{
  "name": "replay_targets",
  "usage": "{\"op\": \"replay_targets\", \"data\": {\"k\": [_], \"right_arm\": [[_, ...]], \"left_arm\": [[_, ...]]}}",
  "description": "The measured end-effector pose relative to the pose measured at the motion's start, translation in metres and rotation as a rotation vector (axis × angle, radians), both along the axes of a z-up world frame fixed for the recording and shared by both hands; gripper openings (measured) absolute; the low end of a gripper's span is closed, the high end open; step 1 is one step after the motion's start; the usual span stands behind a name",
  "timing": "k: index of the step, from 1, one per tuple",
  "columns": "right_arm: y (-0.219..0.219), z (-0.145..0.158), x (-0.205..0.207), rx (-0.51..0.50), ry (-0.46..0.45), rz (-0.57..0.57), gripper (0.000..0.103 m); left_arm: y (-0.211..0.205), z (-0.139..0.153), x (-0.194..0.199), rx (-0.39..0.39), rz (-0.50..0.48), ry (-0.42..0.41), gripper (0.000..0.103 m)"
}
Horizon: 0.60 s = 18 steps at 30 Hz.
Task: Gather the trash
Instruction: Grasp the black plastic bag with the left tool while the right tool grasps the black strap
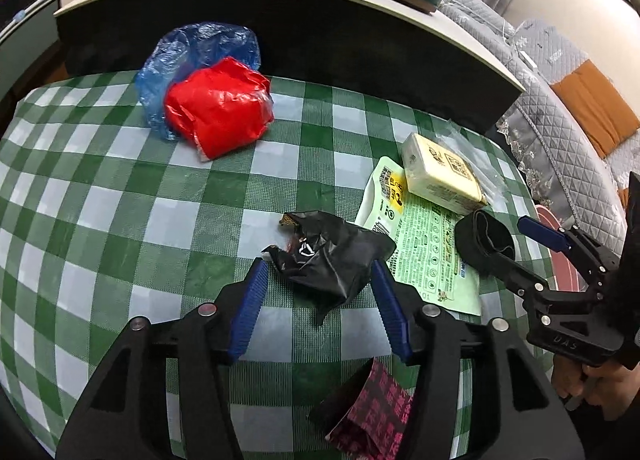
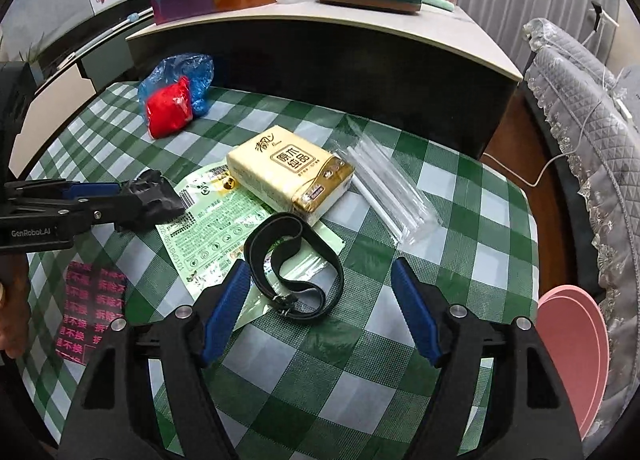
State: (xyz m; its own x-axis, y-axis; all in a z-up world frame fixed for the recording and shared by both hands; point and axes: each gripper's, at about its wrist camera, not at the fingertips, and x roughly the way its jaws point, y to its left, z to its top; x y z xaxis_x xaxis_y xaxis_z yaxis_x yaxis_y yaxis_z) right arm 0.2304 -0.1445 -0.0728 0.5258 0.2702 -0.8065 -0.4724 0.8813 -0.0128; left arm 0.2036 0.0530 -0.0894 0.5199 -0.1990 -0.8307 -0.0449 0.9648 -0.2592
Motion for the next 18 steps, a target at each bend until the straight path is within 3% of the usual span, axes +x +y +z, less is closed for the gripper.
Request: {"op": "replay_targets", "data": {"k": [7, 9, 14, 18], "right_arm": [[0.003, -0.009, 0.004, -0.001, 0.047, 0.025, 0.070], [0.002, -0.009, 0.003, -0.003, 0.048, 0.028, 0.063], [-0.001, -0.003, 0.000, 0.016, 0.045, 0.041, 0.024], [-0.004, 0.009, -0.005, 0.035, 0.013, 0.051, 0.019]], "left_arm": [[0.000, -0.001, 0.002, 0.002, -0.005, -0.003, 0.047], [-0.002, 0.004, 0.001, 0.012, -0.010, -0.019, 0.046], [-0.011, 0.017, -0.001, 0.046, -0.040, -0.066, 0.044], [-0.017, 0.026, -0.003, 0.069, -0.057, -0.095, 0.044]]}}
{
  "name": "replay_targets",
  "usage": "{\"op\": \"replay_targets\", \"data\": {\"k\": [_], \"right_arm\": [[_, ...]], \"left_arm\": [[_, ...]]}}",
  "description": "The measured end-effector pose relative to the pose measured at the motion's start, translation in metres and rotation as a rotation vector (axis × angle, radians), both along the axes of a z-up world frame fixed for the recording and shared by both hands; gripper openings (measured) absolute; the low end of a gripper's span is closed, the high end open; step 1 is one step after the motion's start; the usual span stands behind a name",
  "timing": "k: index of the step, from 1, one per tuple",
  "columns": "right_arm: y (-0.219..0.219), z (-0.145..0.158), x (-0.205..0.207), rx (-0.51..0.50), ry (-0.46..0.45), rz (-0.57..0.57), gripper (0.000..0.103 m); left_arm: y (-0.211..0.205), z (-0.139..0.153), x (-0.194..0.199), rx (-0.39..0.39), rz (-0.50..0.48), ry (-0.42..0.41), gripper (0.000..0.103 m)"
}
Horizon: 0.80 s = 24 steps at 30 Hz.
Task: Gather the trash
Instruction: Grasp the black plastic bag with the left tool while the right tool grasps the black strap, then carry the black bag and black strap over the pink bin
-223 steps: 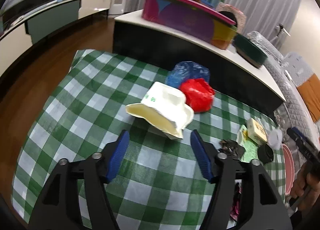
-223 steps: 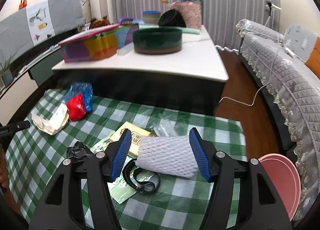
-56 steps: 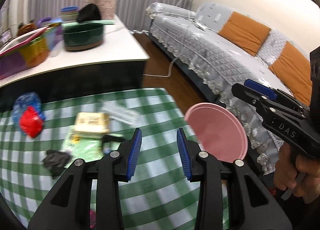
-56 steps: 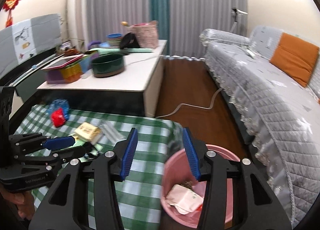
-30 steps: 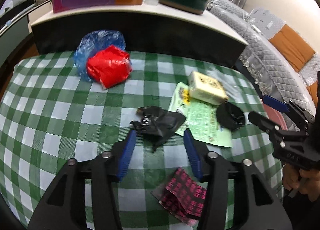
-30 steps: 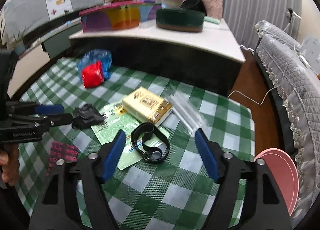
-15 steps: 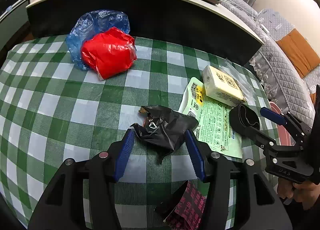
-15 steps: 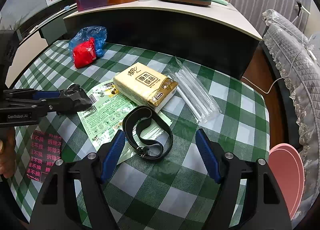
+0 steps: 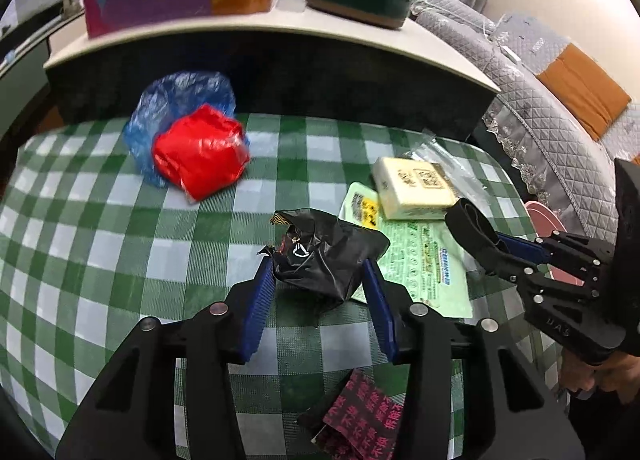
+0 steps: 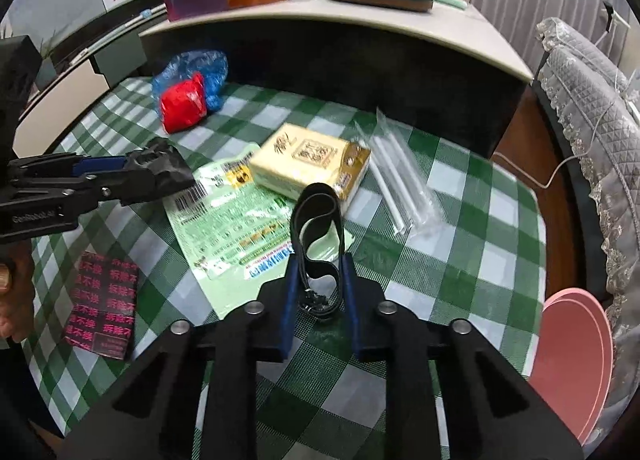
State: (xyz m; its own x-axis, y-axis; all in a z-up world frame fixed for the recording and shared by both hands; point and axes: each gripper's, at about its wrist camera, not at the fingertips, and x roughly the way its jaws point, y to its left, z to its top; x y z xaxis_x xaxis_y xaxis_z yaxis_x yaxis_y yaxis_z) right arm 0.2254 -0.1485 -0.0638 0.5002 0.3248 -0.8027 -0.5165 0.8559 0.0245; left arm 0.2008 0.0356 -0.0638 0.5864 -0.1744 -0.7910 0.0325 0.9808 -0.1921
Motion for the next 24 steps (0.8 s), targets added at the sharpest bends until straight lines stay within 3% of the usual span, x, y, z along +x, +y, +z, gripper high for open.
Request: {"op": "replay_targets", "data": {"k": [24], "right_arm": [[-0.063, 0.074, -0.045, 0.078, -0.181, -0.103, 0.018]], "left_arm": [[-0.052, 0.053, -0.031, 0.054, -0.067, -0.192, 0.044]]}}
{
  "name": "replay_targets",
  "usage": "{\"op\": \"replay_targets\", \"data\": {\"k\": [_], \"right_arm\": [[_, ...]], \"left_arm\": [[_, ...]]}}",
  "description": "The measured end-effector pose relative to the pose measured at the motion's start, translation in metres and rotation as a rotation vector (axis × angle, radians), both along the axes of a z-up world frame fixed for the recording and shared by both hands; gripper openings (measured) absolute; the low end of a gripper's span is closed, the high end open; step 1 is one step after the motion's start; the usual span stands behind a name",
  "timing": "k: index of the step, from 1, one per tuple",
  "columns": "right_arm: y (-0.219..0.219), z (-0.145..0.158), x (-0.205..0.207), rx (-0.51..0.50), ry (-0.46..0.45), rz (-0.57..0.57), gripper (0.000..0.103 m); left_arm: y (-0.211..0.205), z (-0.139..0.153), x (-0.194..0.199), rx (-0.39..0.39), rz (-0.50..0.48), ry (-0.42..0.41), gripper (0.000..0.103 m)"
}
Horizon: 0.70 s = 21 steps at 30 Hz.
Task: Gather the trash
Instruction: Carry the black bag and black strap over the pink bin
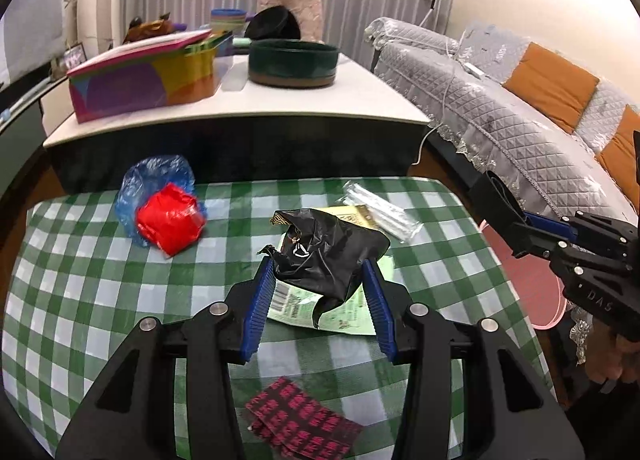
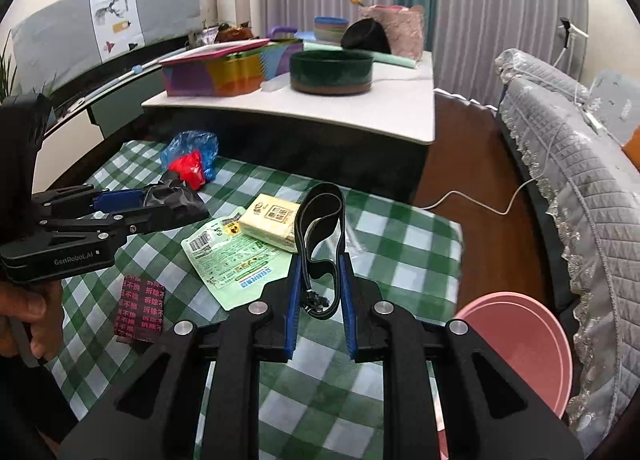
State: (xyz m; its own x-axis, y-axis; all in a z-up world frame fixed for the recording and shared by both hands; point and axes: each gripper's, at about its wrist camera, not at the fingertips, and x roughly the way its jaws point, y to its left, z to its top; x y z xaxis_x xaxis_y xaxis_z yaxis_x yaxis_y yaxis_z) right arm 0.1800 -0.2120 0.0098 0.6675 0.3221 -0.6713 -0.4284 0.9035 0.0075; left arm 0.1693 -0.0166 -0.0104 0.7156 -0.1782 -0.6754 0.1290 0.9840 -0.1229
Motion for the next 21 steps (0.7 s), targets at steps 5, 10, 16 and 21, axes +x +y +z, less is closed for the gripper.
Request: {"op": "replay_targets", "data": {"k": [5, 10, 16, 21], "right_arm": [[-0.018, 0.012, -0.008, 0.010, -0.023, -0.035, 0.018], [-0.034, 0.020, -0.016, 0.012, -0.043, -0.067, 0.018], [-0.055, 0.026, -0.024, 0.013, -0.055, -0.115, 0.018], [-0.074, 0.029, -0.028, 0.017, -0.063, -0.152, 0.018]], "left_arm": [[-0.014, 0.007, -0.005, 0.003, -0.018, -0.025, 0.044], [-0.029, 0.012, -0.007, 0.001, -0.042, -0.041, 0.044], [-0.049, 0.017, -0.008, -0.005, -0.073, -0.058, 0.044], [-0.066, 0.020, -0.008, -0.008, -0.100, -0.070, 0.044]]}}
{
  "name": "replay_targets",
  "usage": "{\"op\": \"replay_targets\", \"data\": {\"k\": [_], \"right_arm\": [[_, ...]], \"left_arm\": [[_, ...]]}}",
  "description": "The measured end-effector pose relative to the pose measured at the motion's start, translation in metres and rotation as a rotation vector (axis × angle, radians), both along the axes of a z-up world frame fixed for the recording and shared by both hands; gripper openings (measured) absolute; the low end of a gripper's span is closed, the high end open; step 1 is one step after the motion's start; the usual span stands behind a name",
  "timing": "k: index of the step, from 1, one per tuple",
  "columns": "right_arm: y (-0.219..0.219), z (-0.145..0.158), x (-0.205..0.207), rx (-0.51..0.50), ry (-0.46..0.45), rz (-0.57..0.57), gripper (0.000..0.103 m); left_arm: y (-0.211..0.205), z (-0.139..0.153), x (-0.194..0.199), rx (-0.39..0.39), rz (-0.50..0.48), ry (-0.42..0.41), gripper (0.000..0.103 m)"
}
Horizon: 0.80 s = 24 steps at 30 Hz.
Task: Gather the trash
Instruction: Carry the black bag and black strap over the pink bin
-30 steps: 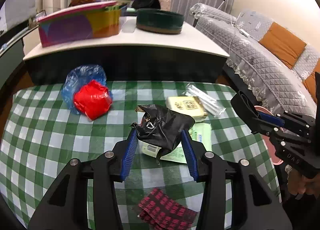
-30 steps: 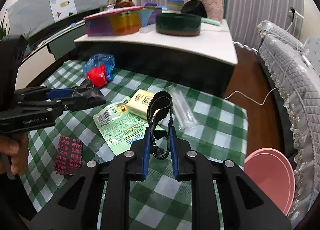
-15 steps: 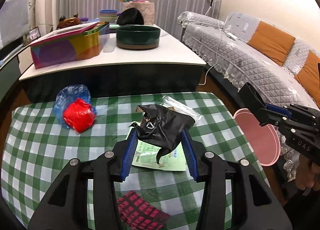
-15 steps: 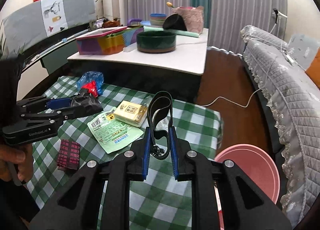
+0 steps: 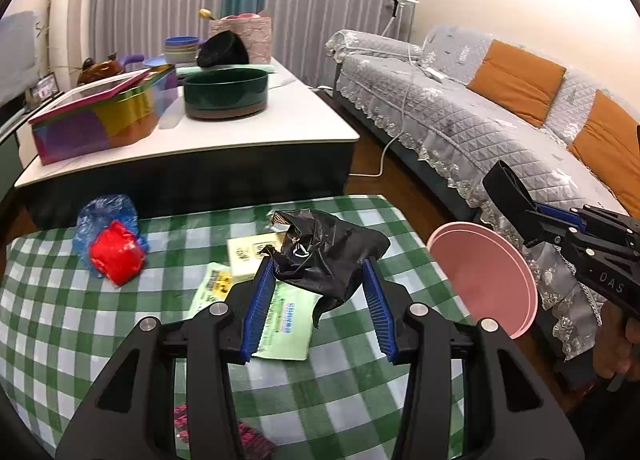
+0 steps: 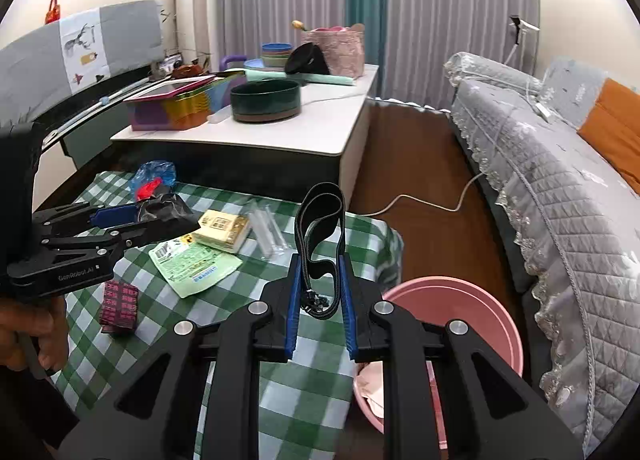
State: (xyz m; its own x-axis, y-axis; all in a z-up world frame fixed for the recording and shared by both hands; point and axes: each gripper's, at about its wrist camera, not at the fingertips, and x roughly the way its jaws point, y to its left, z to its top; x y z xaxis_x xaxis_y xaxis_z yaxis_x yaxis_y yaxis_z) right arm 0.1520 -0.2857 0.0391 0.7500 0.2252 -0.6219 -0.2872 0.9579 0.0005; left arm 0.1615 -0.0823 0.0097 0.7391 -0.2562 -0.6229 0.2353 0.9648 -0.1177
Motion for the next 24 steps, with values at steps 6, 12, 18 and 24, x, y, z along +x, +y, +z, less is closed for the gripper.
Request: {"op": "replay_targets", "data": {"k": [6, 12, 18, 24], "right_arm": [[-0.023, 0.007, -0.003, 0.007, -0.018, -0.047, 0.018], [-0.050, 0.020, -0.006, 0.031, -0.043, -0.110, 0.018], [-0.087, 0.021, -0.010, 0.053, -0.056, -0.179, 0.018], [-0.119, 0.018, -0.007, 0.100, -0.039, -0.235, 0.019]], "left_arm": [[-0.019, 0.000, 0.000, -0.004, -0.029, -0.005, 0.044], [-0.040, -0.001, -0.002, -0.005, -0.063, 0.002, 0.044], [-0.067, -0.001, -0.001, 0.006, -0.083, 0.004, 0.044], [-0.099, -0.009, -0.001, -0.017, -0.084, 0.023, 0.044]]}}
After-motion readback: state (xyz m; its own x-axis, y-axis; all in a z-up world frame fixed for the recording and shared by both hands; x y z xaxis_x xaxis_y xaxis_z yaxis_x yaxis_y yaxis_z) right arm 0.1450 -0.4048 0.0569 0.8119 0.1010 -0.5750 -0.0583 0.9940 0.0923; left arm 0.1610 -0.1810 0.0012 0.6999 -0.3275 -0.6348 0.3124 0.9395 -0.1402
